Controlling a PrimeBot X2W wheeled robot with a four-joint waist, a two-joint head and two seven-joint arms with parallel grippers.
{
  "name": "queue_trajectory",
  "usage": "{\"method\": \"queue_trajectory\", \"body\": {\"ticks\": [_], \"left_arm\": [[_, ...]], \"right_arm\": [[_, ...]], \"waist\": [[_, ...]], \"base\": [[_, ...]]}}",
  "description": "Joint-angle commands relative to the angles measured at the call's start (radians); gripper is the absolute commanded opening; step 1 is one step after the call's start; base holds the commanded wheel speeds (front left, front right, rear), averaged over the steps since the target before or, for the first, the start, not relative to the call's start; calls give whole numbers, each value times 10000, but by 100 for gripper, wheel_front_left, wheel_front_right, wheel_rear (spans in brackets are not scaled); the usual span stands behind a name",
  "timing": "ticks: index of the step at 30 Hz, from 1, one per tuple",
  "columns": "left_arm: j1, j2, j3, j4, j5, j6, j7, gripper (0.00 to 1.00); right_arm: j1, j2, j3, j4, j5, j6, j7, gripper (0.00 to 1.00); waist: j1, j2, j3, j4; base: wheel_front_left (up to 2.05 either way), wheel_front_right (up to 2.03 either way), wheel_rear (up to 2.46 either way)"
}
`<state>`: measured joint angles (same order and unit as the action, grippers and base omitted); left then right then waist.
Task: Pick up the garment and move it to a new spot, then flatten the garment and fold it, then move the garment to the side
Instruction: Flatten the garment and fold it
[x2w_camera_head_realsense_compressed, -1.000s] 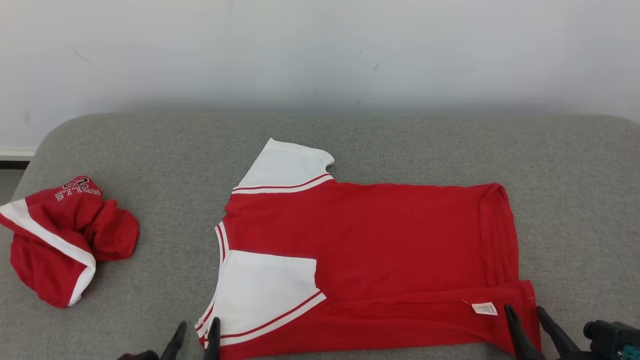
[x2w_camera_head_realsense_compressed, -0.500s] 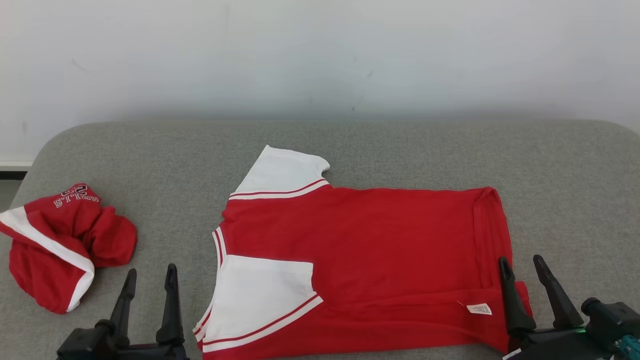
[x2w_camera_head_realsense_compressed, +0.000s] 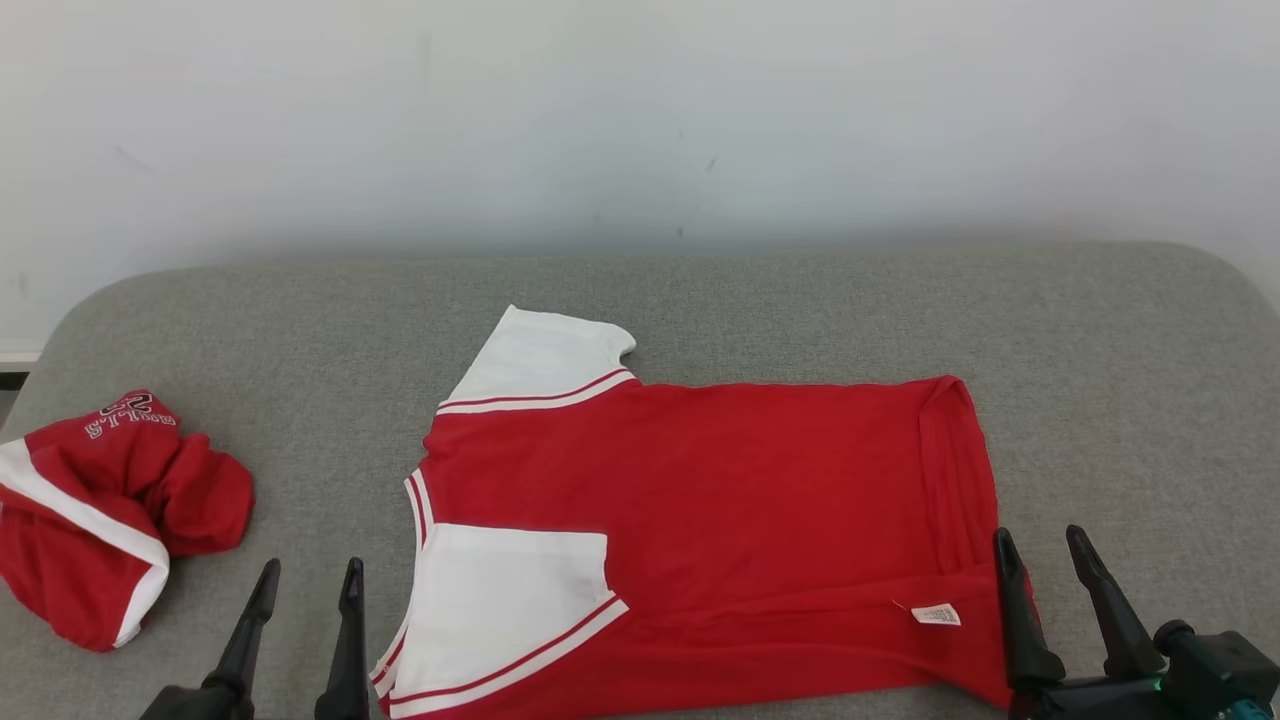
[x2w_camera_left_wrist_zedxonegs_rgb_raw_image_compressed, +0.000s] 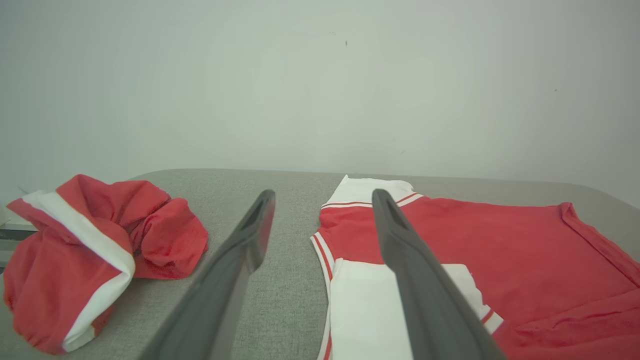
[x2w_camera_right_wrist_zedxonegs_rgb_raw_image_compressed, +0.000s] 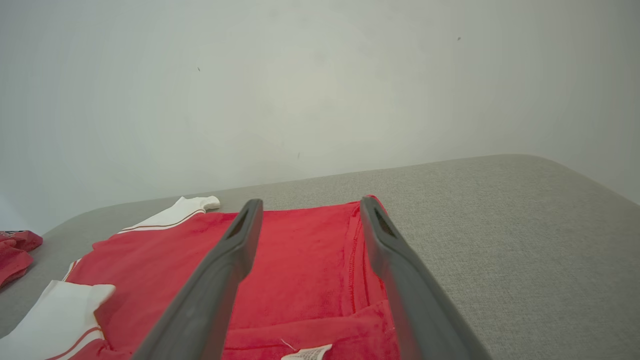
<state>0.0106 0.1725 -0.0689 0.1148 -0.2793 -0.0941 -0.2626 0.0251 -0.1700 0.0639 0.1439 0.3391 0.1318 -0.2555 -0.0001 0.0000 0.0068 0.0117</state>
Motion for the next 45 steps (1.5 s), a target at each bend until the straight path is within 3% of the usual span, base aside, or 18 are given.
{"method": "queue_trajectory", "body": {"ticks": [1,20,27,31,42,45], "left_arm": [[213,-31,93,-106,113,0,-31,100],[515,-147,607,-174,206,-225,-31,100],[-843,649,258,405,53,-334,98,100],[-2104,1158,-191,715,-338,-380,697,100],[-6868,2914,-2835,2188,-2456,-351,2241,100],[-7996,3168,-3525,2772,-2889,-350,2469,100]], "right_arm": [[102,77,-67,-59,-105,-25,-42,100],[117,116,-408,197,-182,-25,114,100],[-863,-216,-394,601,11,-25,639,100],[-1773,-447,-388,1007,76,-25,1267,100],[-5504,-1051,370,2614,139,-25,2909,100],[-6298,-1176,709,3119,280,-25,3315,100]], "waist": [[1,0,-4,-17],[1,0,1,-64],[1,0,473,-166],[1,0,974,-243],[1,0,3480,-757],[1,0,3952,-912]], "base": [[0,0,0],[0,0,0],[0,0,0],[0,0,0],[0,0,0],[0,0,0]]}}
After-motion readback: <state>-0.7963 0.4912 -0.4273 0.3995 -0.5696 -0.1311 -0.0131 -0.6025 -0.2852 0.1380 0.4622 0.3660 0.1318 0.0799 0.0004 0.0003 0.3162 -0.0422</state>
